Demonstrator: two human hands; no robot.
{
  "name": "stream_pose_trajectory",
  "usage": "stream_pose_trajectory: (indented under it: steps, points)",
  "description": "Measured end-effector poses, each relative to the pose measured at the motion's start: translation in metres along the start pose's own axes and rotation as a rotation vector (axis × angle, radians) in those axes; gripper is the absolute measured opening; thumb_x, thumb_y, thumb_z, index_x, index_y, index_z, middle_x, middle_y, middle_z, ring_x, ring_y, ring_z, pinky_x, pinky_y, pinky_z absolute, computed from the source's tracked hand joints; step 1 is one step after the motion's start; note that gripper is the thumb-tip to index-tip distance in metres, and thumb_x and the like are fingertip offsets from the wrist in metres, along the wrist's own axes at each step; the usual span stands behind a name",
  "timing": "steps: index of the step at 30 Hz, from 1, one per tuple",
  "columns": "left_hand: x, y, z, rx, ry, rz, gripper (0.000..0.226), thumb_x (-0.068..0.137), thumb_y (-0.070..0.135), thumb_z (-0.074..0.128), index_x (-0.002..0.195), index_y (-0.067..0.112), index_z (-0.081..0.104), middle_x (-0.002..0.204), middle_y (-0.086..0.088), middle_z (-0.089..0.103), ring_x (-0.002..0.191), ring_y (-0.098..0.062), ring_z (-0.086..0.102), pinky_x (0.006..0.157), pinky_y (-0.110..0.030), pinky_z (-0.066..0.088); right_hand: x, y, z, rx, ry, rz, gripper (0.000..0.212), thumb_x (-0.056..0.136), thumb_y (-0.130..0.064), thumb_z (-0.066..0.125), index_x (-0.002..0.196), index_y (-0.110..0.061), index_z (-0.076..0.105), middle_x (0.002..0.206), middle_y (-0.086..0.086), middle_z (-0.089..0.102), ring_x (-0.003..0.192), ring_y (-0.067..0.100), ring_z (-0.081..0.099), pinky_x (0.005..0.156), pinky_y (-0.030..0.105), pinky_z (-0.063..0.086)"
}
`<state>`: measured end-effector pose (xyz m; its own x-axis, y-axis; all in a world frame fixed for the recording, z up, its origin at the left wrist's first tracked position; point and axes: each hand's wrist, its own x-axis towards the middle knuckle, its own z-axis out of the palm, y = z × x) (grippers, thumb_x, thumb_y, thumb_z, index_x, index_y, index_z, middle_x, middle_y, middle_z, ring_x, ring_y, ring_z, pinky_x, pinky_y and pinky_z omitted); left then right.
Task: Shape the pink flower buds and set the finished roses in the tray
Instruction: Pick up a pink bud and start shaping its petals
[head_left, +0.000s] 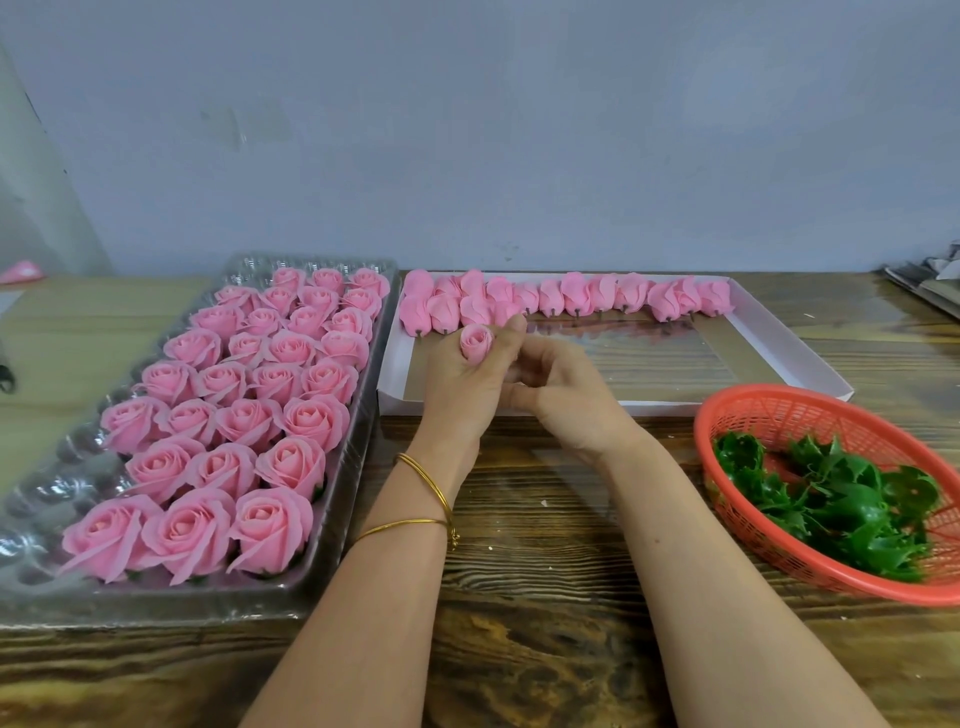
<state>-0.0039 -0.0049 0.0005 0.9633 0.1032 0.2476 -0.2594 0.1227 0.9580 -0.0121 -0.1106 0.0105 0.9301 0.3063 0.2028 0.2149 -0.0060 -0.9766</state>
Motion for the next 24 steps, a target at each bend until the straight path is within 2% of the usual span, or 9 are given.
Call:
stream_pose_trajectory:
  steps: [4,6,9,11,14,16,18,21,24]
  points:
    - [0.0004,0.0,-0.0001,-0.018,0.025,-0.004,0.03,0.09,0.033,0.065,0.084,0.003,0.069,0.077,-0.007,0.071,0.077,-0.017,0.071,0.064,-0.022,0.056,-0.0001,0.0007,0.0003,-0.003,-0.001,0.006,0.028,0.084,0.014,0.059,0.099,-0.008,0.068,0.089,0.013,0.065,0.091,0.024,0.062,0.099,0.054,0.049]
    - [0.0,0.0,0.0009,-0.022,0.026,-0.023,0.035,0.091,0.036,0.064,0.087,0.002,0.068,0.081,-0.011,0.072,0.078,-0.017,0.072,0.064,-0.022,0.056,0.0005,0.0006,0.0001,-0.003,0.005,0.011,0.027,0.083,0.015,0.062,0.1,-0.005,0.067,0.09,0.016,0.066,0.091,0.024,0.063,0.093,0.047,0.055]
    - [-0.0003,0.0003,0.0024,-0.054,0.03,-0.072,0.028,0.092,0.039,0.061,0.079,0.017,0.072,0.079,-0.006,0.073,0.077,-0.016,0.073,0.064,-0.024,0.057,0.0008,-0.0008,-0.0001,-0.028,0.023,0.005,0.035,0.075,0.017,0.068,0.095,-0.012,0.065,0.082,0.002,0.067,0.079,0.01,0.066,0.076,0.025,0.055]
    - [0.0003,0.0007,0.0032,-0.049,0.047,-0.097,0.028,0.092,0.042,0.06,0.077,0.022,0.072,0.083,-0.011,0.073,0.081,-0.02,0.073,0.07,-0.03,0.06,0.0014,-0.0011,0.0012,-0.063,0.045,-0.007,0.037,0.073,0.017,0.07,0.094,-0.012,0.063,0.081,-0.001,0.065,0.074,0.007,0.064,0.074,0.022,0.054]
    - [0.0006,0.0015,0.0034,-0.034,0.053,-0.092,0.03,0.092,0.044,0.059,0.081,0.018,0.071,0.089,-0.015,0.072,0.087,-0.023,0.071,0.077,-0.034,0.059,0.0027,-0.0003,0.0026,-0.08,0.067,-0.018,0.035,0.074,0.017,0.07,0.088,-0.012,0.059,0.085,0.006,0.062,0.079,0.016,0.062,0.074,0.024,0.054]
    - [-0.0002,0.0031,0.0035,-0.04,0.047,-0.09,0.03,0.092,0.043,0.06,0.073,0.024,0.072,0.081,-0.007,0.073,0.083,-0.018,0.072,0.071,-0.026,0.059,0.0033,0.0005,0.0016,-0.071,0.069,-0.02,0.035,0.075,0.018,0.068,0.086,-0.015,0.059,0.085,0.007,0.062,0.08,0.017,0.062,0.073,0.026,0.054]
    - [-0.0007,0.0036,0.0031,-0.038,0.041,-0.079,0.03,0.092,0.042,0.06,0.073,0.023,0.073,0.077,-0.002,0.073,0.08,-0.015,0.072,0.067,-0.024,0.058,0.0032,0.002,0.0004,-0.086,0.06,-0.017,0.032,0.078,0.015,0.067,0.093,-0.012,0.063,0.087,0.006,0.064,0.083,0.018,0.063,0.076,0.03,0.055]
    - [-0.001,0.0037,0.0021,-0.02,0.03,-0.053,0.033,0.092,0.039,0.061,0.087,0.008,0.071,0.086,-0.011,0.073,0.086,-0.021,0.071,0.077,-0.035,0.06,0.0034,0.0027,-0.0004,-0.073,0.041,-0.003,0.034,0.081,0.013,0.065,0.104,-0.012,0.066,0.09,0.004,0.068,0.089,0.021,0.064,0.088,0.04,0.056]
    - [-0.0013,0.0038,0.0014,-0.018,0.012,-0.036,0.033,0.092,0.036,0.062,0.09,0.004,0.071,0.09,-0.015,0.072,0.09,-0.025,0.071,0.082,-0.041,0.059,0.0023,0.0016,-0.0016,-0.056,0.011,-0.01,0.035,0.081,0.012,0.065,0.101,-0.016,0.069,0.087,-0.001,0.071,0.088,0.015,0.066,0.091,0.039,0.055]
